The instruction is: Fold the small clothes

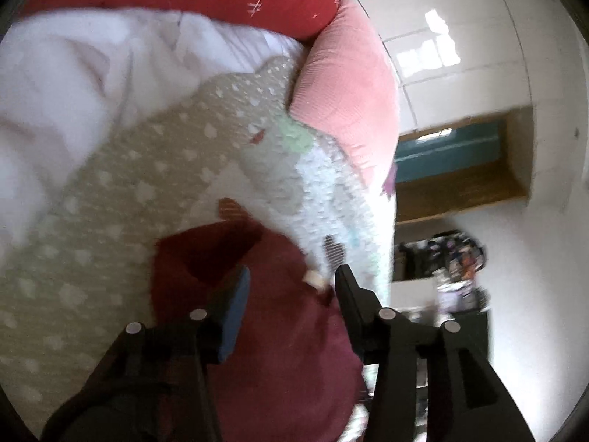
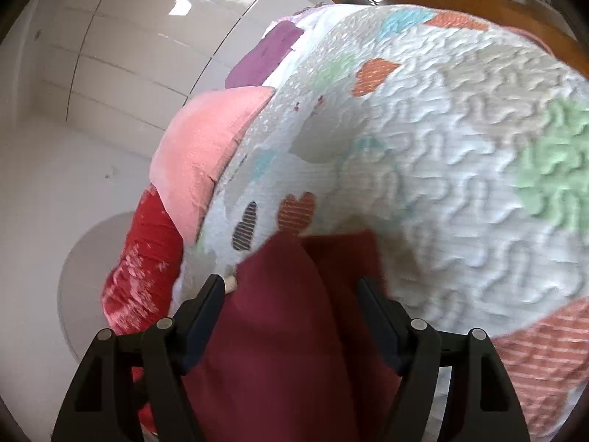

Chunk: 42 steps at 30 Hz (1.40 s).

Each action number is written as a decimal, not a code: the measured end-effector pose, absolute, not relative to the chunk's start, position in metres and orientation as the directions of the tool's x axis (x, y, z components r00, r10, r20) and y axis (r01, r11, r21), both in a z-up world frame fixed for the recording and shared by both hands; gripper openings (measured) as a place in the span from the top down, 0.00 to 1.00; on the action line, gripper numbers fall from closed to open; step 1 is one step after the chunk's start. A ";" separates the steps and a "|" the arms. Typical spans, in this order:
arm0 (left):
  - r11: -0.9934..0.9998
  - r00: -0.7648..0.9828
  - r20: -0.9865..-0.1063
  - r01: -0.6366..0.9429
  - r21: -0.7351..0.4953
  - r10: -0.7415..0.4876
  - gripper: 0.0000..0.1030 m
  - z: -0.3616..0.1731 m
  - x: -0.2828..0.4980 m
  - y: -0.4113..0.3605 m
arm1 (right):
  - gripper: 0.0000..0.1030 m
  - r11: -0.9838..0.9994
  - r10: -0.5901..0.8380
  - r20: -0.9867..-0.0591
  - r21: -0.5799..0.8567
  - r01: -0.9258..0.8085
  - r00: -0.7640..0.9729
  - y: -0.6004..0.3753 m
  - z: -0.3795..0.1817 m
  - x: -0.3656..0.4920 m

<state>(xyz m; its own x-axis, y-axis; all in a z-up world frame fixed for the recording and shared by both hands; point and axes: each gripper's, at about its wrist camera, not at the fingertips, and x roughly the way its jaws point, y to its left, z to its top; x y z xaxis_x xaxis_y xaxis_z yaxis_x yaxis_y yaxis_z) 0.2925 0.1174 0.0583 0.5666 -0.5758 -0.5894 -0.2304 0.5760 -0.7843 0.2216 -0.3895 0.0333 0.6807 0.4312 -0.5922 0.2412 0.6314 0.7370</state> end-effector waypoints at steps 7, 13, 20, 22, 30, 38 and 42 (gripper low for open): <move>0.697 0.525 -0.668 -0.182 -0.694 -0.528 0.50 0.042 0.252 0.128 | 0.23 0.766 0.384 -0.663 0.617 0.180 0.643 -0.393 0.032 0.174; 0.782 0.489 -0.713 -0.094 -0.616 -0.503 0.33 0.026 0.242 0.110 | 0.19 0.814 0.393 -0.687 0.569 0.116 0.612 -0.373 0.017 0.160; 0.850 0.423 -0.802 -0.123 -0.513 -0.423 0.24 0.000 0.268 0.073 | 0.17 0.861 0.361 -0.691 0.506 0.062 0.626 -0.331 0.008 0.187; 0.889 0.414 -0.829 -0.095 -0.449 -0.375 0.48 0.006 0.263 0.063 | 0.33 0.884 0.323 -0.710 0.463 0.069 0.626 -0.320 0.007 0.194; 0.835 0.352 -0.793 -0.054 -0.547 -0.497 0.73 0.045 0.206 0.066 | 0.77 0.784 0.484 -0.644 0.619 0.033 0.592 -0.339 0.042 0.170; 0.827 0.302 -0.799 -0.057 -0.560 -0.520 0.64 0.016 0.119 0.059 | 0.67 0.816 0.478 -0.683 0.579 0.010 0.552 -0.363 0.045 0.075; 0.803 0.387 -0.765 -0.093 -0.588 -0.515 0.63 0.030 0.093 0.074 | 0.50 0.841 0.385 -0.721 0.531 0.103 0.576 -0.385 0.031 0.033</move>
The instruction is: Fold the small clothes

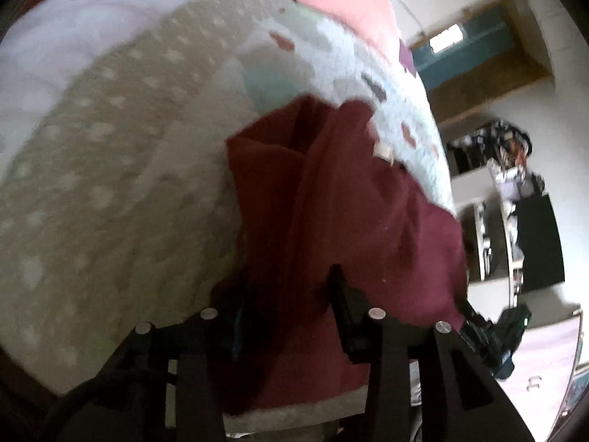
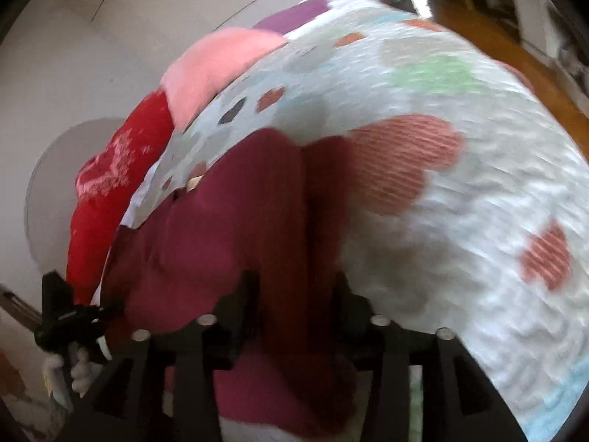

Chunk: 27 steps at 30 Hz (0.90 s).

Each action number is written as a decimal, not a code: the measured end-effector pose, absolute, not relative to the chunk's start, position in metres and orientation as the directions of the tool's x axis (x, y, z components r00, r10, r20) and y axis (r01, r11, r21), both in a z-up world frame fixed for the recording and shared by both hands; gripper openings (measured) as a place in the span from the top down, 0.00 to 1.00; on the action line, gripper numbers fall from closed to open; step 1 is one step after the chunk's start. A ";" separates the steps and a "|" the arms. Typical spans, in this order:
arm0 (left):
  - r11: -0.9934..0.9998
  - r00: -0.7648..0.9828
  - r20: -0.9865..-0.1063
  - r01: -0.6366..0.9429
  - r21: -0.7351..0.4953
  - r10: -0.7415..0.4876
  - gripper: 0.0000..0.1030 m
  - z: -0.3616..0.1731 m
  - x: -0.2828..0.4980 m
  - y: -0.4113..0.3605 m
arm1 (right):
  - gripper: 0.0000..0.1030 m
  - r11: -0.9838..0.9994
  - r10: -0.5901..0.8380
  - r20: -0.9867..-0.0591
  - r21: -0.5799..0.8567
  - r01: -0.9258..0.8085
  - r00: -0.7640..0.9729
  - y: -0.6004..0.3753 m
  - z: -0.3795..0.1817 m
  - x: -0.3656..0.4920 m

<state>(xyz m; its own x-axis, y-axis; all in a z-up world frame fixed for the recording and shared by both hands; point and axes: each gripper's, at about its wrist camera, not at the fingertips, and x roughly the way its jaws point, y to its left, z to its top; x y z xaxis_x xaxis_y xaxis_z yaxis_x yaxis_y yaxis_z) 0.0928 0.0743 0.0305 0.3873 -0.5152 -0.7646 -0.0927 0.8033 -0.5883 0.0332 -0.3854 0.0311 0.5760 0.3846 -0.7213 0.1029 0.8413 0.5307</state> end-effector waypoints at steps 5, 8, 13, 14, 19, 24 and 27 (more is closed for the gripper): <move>0.858 0.538 -0.743 -0.067 -0.509 -0.398 0.50 0.067 0.045 0.078 | 0.50 0.876 0.282 -0.664 0.472 0.096 0.692 -0.391 0.077 0.000; 0.901 0.593 -0.754 -0.106 -0.421 -0.283 0.48 0.068 0.012 0.079 | 0.50 0.886 0.307 -0.627 0.463 0.027 0.716 -0.368 0.098 -0.002; 0.899 0.574 -0.777 -0.153 -0.410 -0.257 0.48 0.052 -0.009 0.093 | 0.60 0.910 0.393 -0.658 0.378 -0.169 0.642 -0.272 0.102 0.017; 0.896 0.573 -0.778 -0.160 -0.413 -0.256 0.48 0.050 -0.010 0.097 | 0.65 0.910 0.405 -0.671 0.364 -0.199 0.621 -0.253 0.099 0.023; 0.873 0.579 -0.767 -0.180 -0.453 -0.278 0.48 0.041 -0.022 0.115 | 0.67 0.908 0.413 -0.751 0.296 -0.298 0.514 -0.169 0.063 0.068; 0.857 0.587 -0.748 -0.168 -0.487 -0.310 0.48 0.035 -0.026 0.120 | 0.64 0.935 0.336 -0.809 0.224 -0.276 0.482 -0.134 0.019 0.102; 0.845 0.583 -0.746 -0.180 -0.504 -0.321 0.48 0.028 -0.023 0.122 | 0.61 0.936 0.328 -0.803 0.206 -0.285 0.497 -0.134 0.018 0.100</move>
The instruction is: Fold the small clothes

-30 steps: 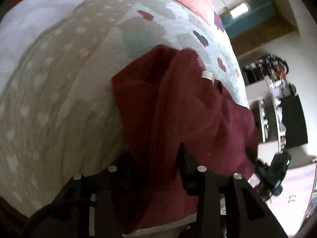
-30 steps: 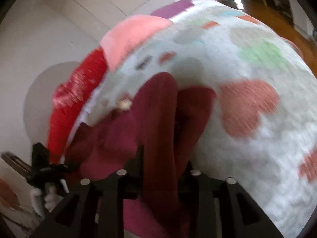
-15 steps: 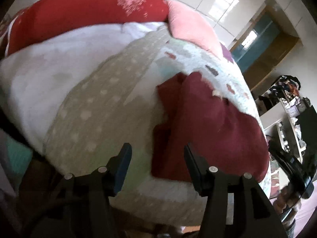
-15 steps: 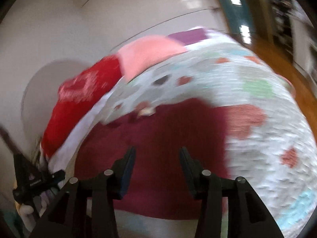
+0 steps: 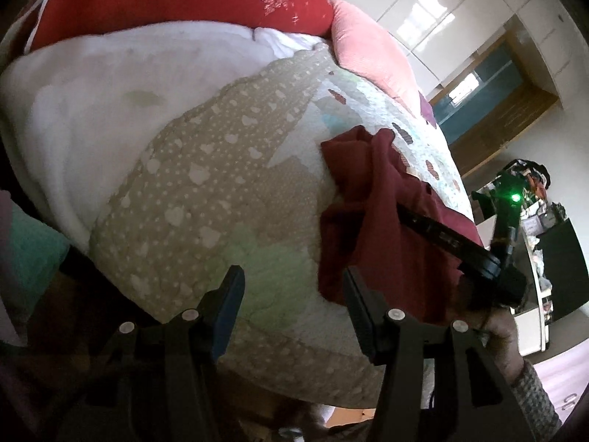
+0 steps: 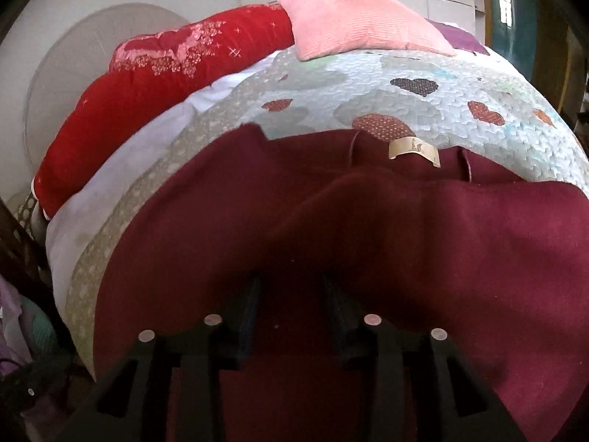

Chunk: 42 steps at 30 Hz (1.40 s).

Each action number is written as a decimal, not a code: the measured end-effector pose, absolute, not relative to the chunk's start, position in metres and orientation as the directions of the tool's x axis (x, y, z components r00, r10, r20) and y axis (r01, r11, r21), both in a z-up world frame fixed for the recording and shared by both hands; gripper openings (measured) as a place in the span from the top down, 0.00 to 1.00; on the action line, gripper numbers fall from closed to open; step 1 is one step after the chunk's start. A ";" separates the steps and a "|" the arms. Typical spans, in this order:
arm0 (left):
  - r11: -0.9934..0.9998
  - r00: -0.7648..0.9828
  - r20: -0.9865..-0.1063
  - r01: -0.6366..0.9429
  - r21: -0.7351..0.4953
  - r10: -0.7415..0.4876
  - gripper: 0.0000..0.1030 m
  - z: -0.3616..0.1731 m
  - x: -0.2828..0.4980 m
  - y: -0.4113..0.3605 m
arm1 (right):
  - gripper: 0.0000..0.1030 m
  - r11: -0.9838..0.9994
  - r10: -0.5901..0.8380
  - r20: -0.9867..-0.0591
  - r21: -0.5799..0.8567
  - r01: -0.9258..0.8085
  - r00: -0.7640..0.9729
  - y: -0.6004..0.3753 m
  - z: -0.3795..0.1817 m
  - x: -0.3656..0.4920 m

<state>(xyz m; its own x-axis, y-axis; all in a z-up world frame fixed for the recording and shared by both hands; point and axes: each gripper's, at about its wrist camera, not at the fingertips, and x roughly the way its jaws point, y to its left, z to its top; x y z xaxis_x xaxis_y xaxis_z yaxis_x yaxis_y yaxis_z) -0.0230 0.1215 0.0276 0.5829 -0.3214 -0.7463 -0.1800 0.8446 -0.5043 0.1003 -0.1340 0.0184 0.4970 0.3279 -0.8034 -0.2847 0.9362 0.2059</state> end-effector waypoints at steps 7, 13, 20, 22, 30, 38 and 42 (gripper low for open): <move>0.800 0.566 -0.704 -0.124 -0.587 -0.428 0.47 0.018 -0.008 0.104 | 0.53 0.913 0.386 -0.810 0.267 -0.307 0.442 -0.135 0.055 0.105; 0.770 0.540 -0.688 -0.110 -0.628 -0.484 0.47 -0.005 0.022 0.075 | 0.31 0.861 0.484 -0.800 0.364 -0.355 0.355 -0.098 0.070 0.123; 0.757 0.556 -0.670 -0.106 -0.644 -0.492 0.72 -0.006 0.020 0.069 | 0.19 0.863 0.322 -0.903 0.156 -0.481 0.286 -0.022 0.046 0.145; 0.747 0.555 -0.665 -0.112 -0.655 -0.499 0.72 -0.006 0.019 0.070 | 0.17 0.864 0.250 -0.927 0.083 -0.497 0.280 -0.006 0.035 0.150; 0.738 0.559 -0.664 -0.131 -0.662 -0.497 0.72 0.009 -0.010 0.074 | 0.56 0.815 0.027 -0.907 -0.224 -0.535 0.420 0.009 0.022 0.128; 0.770 0.599 -0.654 -0.095 -0.631 -0.462 0.70 0.045 -0.037 0.071 | 0.74 0.879 0.304 -0.791 0.019 -0.476 0.530 -0.099 0.087 0.100; 0.794 0.553 -0.686 -0.071 -0.604 -0.472 0.70 0.045 -0.029 0.045 | 0.74 0.898 0.374 -0.730 0.129 -0.421 0.573 -0.178 0.108 0.093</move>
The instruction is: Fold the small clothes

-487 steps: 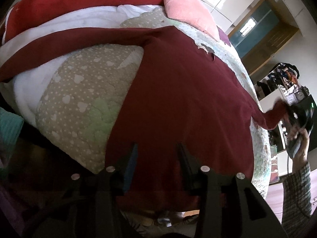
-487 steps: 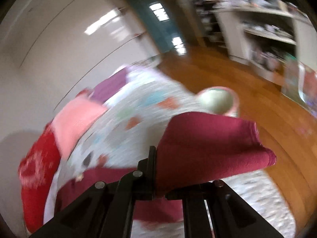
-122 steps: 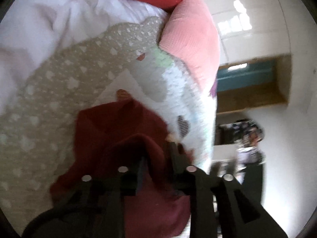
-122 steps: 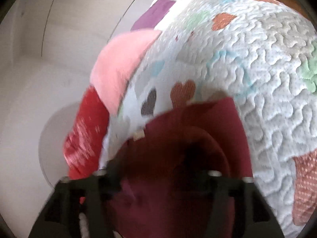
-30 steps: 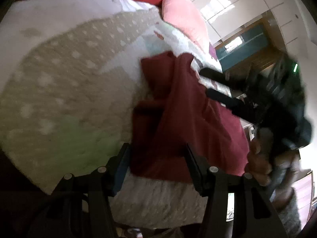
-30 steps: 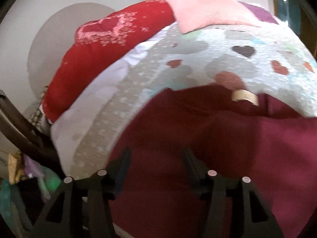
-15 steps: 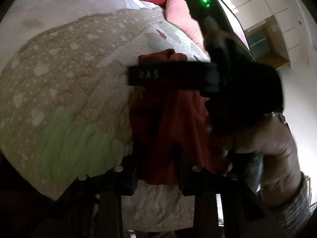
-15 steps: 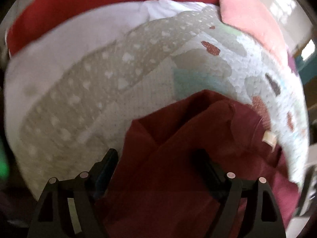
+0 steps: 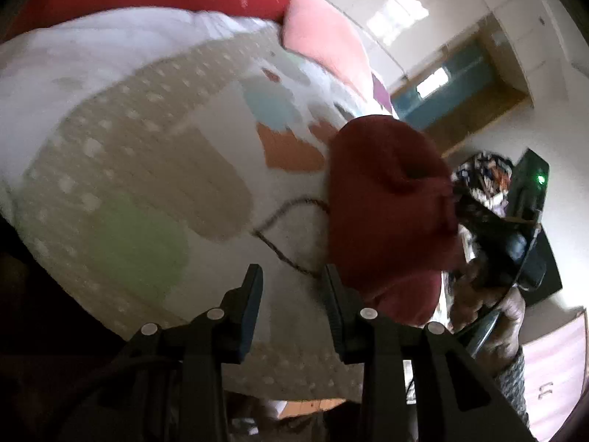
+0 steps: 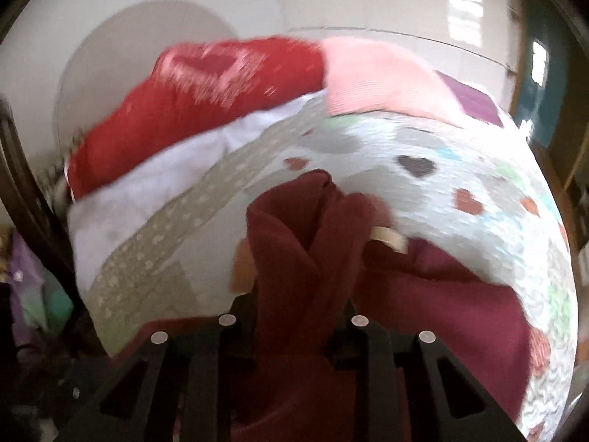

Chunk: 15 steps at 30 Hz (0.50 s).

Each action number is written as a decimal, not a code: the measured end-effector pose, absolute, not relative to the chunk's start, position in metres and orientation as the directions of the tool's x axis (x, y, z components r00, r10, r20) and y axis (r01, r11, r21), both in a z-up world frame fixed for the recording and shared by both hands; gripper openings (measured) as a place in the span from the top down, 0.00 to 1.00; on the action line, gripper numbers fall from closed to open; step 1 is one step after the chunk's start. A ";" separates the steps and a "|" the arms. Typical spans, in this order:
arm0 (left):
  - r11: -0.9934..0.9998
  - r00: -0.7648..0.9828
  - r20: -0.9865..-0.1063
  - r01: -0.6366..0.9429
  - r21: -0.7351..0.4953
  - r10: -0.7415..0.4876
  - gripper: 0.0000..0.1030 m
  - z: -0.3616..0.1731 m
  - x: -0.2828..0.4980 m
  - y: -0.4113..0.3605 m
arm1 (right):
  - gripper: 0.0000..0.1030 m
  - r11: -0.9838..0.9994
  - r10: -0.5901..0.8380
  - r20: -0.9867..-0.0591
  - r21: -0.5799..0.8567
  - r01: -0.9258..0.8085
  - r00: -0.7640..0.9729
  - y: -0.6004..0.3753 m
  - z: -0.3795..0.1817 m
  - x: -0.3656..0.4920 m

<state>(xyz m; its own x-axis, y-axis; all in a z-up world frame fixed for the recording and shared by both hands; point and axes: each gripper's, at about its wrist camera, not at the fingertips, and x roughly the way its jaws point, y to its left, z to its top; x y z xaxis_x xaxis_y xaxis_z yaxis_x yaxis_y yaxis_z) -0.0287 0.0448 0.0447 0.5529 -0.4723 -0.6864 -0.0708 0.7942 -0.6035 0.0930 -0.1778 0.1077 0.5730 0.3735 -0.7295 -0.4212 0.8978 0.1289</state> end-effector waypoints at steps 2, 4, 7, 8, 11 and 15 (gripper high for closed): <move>0.808 0.523 -0.705 -0.052 -0.587 -0.479 0.70 0.042 -0.028 0.028 | 0.74 0.912 0.381 -0.710 0.184 -0.366 0.592 -0.223 0.109 0.093; 0.825 0.493 -0.725 -0.028 -0.565 -0.480 0.70 0.037 -0.025 0.012 | 0.74 0.921 0.386 -0.695 0.252 -0.298 0.606 -0.267 0.104 0.092; 0.841 0.455 -0.749 -0.001 -0.541 -0.481 0.70 0.031 -0.020 -0.010 | 0.74 0.905 0.420 -0.686 0.362 -0.223 0.594 -0.317 0.085 0.092; 0.845 0.447 -0.755 0.006 -0.534 -0.480 0.69 0.031 -0.020 -0.015 | 0.72 0.898 0.432 -0.690 0.387 -0.209 0.581 -0.328 0.074 0.093; 0.865 0.432 -0.773 0.033 -0.500 -0.464 0.68 0.031 -0.022 -0.026 | 0.60 0.905 0.401 -0.708 0.404 -0.132 0.581 -0.352 0.050 0.091; 0.878 0.417 -0.793 0.025 -0.479 -0.444 0.66 0.030 -0.021 -0.031 | 0.72 0.914 0.371 -0.691 0.391 -0.112 0.621 -0.371 0.053 0.080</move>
<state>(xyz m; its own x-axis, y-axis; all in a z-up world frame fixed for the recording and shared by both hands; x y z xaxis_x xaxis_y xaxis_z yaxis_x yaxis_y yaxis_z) -0.0209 -0.0314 0.0301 0.4175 -0.4445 -0.7926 0.0251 0.8775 -0.4789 0.0795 -0.3706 0.0526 0.6208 0.3712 -0.6905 -0.1116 0.9137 0.3909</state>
